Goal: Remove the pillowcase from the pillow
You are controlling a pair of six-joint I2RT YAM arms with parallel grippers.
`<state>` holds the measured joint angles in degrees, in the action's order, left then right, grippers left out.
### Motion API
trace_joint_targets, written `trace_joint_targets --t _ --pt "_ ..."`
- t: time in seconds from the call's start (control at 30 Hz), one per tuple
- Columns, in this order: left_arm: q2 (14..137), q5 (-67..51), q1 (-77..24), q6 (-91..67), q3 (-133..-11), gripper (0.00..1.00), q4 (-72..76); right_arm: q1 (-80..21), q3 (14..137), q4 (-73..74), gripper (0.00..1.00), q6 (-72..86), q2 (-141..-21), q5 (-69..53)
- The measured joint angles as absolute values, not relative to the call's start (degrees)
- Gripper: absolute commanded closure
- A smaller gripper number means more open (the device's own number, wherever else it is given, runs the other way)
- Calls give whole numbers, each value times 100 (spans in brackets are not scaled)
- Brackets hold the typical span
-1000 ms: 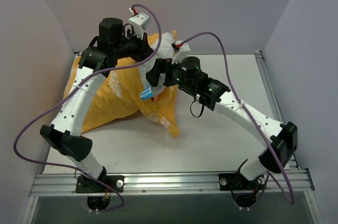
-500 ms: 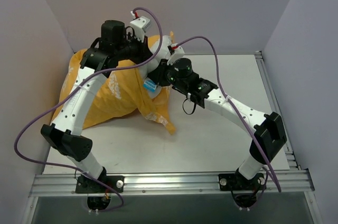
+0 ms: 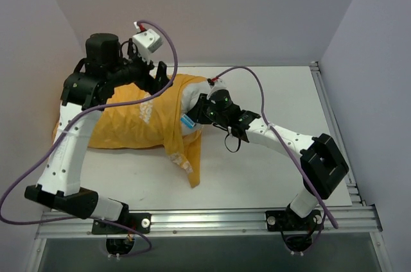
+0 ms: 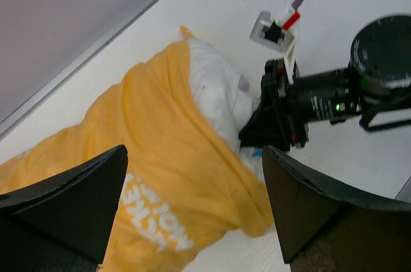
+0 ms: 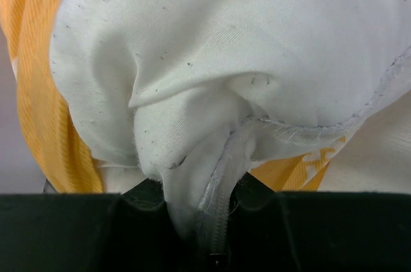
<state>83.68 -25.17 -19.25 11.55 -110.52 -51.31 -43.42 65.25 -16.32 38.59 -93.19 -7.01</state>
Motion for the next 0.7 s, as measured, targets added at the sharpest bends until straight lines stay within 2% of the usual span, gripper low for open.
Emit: trace_joint_targets --t 0.2,0.4,0.43,0.5,0.53,0.6,0.7 --pt "7227 -1964 -2152 1903 -9098 6 -5459 -4344 6379 -1903 100 4080 -9303 -768" --pt "7485 -1291 -2467 2141 -8047 5 -5293 -4431 6379 -2043 100 4202 -9303 -797" --pt "7537 -1153 -2467 2167 -7937 14 -5194 -4456 6379 -2051 100 4213 -9303 -797" --pt "7629 -858 -2462 2185 -7778 43 -5000 -4488 6357 -2080 100 4226 -9299 -794" --pt "7649 -762 -2453 2196 -7732 71 -4915 -4495 6342 -2080 100 4224 -9288 -792" --pt "7649 -674 -2414 2217 -7662 91 -4772 -4486 6307 -2071 100 4222 -9264 -790" --pt "7577 -679 -2344 2222 -7550 97 -4563 -4431 6233 -2064 100 4222 -9172 -792"
